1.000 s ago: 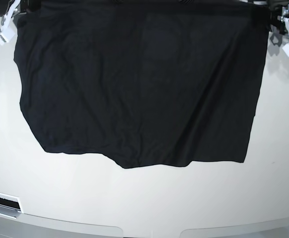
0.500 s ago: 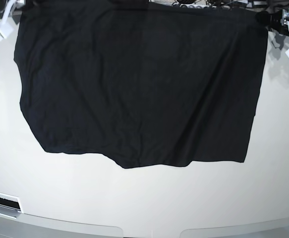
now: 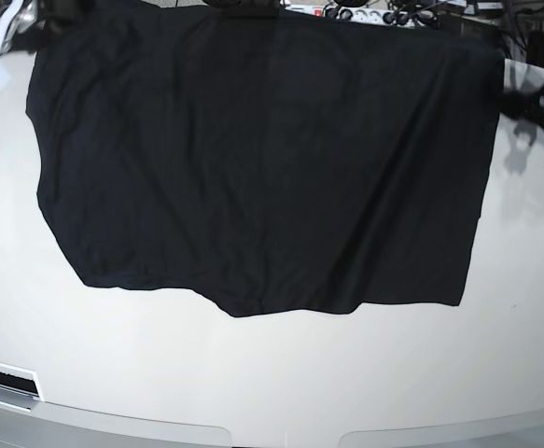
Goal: Layout the t-shirt on the table in an organized manner, then fold the t-shirt properly
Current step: 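Lay the stretched shirt flat on the table with both grippers, then release the shirt and move both grippers to its side edges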
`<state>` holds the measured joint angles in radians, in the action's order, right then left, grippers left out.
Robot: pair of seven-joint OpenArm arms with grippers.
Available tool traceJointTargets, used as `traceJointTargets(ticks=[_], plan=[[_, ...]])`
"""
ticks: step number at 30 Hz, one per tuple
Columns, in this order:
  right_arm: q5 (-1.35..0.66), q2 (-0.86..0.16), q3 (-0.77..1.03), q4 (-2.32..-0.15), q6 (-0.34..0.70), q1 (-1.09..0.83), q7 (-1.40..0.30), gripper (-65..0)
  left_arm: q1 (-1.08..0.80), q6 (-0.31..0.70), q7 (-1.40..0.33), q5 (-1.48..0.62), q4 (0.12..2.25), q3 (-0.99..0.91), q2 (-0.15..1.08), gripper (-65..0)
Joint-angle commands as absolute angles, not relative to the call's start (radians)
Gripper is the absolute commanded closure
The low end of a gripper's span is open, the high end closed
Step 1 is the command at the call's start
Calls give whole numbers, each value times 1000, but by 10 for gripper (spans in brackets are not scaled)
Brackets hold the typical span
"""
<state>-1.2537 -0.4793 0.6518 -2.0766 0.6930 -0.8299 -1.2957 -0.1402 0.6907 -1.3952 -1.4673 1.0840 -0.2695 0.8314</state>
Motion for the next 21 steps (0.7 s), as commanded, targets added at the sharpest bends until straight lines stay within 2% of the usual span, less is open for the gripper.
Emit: traceJointTargets(ticks=[1,6,7,9,11,12,16,21], plan=[[-1258,-493,675,-2101,698,-830,-1254,-394,-121,698,-1396,-1484,1093,-279,862,0],[-1215,-493,681,-2108,698,-760,-1209,-383,-36,698,-1396,-1484,1093,-279,833,0],[-1215,-493,681,-2108,698,-744,-1203,-349,-11,698,-1396,-1484,1093,-279,817,0],[-1211,-493,681,-2108,698,-712,-1179,-219,38,698,-1396,-1484,1093,-279,784,0],[-1180,-493,681,-2107,698,-678,-1134,-25,83,698,-1396,-1484,1093,-279,751,0],[-1159,-493,681,-2107,698,-661,-1112,0,102,698,-1396,-1484,1093,-279,733,0],[-1057,-493,672,-2093,698,-603,-987,0,156,698,-1281,-1329,1093,-275,654,0],[-926,-493,543,-2002,697,-479,-964,0,202,698,-1114,-1029,1092,-230,565,0]])
